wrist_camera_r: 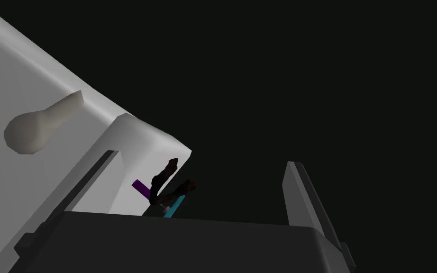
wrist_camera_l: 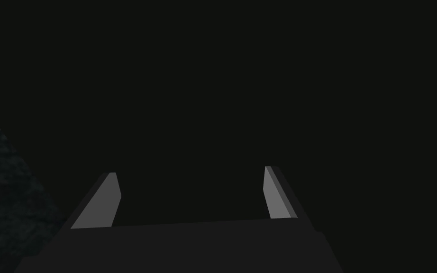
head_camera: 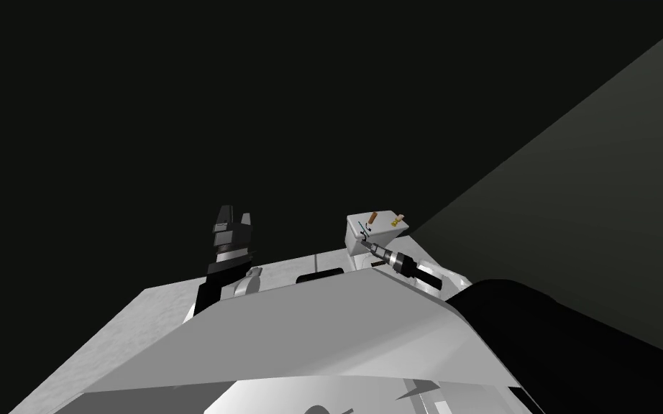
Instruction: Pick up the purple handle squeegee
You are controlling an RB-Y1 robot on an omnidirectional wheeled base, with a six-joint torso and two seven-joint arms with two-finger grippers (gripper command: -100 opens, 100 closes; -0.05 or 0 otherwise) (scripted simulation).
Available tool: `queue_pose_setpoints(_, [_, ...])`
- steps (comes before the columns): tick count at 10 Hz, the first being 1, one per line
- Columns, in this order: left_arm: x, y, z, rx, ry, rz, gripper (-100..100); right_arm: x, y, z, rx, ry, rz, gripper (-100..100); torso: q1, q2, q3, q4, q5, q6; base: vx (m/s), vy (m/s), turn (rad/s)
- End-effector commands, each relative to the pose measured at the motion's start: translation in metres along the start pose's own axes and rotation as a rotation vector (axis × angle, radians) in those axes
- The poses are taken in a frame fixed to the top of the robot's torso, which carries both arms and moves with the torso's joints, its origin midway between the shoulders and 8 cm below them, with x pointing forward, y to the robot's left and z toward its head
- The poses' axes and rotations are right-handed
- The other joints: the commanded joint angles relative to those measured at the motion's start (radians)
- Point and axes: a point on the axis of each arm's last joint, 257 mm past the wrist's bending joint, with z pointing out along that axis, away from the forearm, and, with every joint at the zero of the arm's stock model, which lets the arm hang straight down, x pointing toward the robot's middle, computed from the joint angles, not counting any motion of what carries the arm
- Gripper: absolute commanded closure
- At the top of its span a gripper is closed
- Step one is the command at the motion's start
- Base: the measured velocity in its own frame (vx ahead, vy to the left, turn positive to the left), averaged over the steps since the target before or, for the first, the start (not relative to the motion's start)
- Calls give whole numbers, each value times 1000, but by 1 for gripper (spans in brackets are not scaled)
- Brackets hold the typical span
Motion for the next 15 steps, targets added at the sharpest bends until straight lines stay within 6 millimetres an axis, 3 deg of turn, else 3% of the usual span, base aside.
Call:
queue_pose_setpoints(1, [0, 0, 0, 0, 0, 0, 0, 3, -19, -10, 55, 37, -15, -100, 0, 0, 0, 0, 0, 0, 17, 39, 26])
queue_pose_setpoints(2, [0, 0, 0, 0, 0, 0, 0, 6, -33, -18, 97, 60, -17, -100, 0, 0, 0, 0, 0, 0, 31, 54, 49])
queue_pose_setpoints(3, [0, 0, 0, 0, 0, 0, 0, 5, -34, -20, 103, 68, -27, -100, 1, -1, -1, 0, 0, 0, 22, 47, 14])
queue_pose_setpoints(5, [0, 0, 0, 0, 0, 0, 0, 8, -65, -41, 198, 119, -39, -100, 1, 0, 0, 0, 0, 0, 37, 73, 31])
queue_pose_setpoints(8, [0, 0, 0, 0, 0, 0, 0, 5, -83, -56, 262, 158, -63, -100, 2, -3, -2, -1, 0, 0, 51, 64, 19])
queue_pose_setpoints(10, [0, 0, 0, 0, 0, 0, 0, 3, -117, -86, 379, 201, -68, -100, 3, -2, -1, 0, 1, 0, 81, 117, 28])
queue_pose_setpoints(11, [0, 0, 0, 0, 0, 0, 0, -1, -118, -89, 389, 214, -86, -100, 6, -5, -3, -1, 1, 0, 111, 117, 0])
queue_pose_setpoints(14, [0, 0, 0, 0, 0, 0, 0, -10, -153, -127, 524, 251, -97, -100, 4, -4, -3, -1, 1, 0, 93, 97, 19])
queue_pose_setpoints(15, [0, 0, 0, 0, 0, 0, 0, -15, -153, -130, 533, 262, -115, -100, 4, -5, -3, -1, 1, 0, 78, 100, -1])
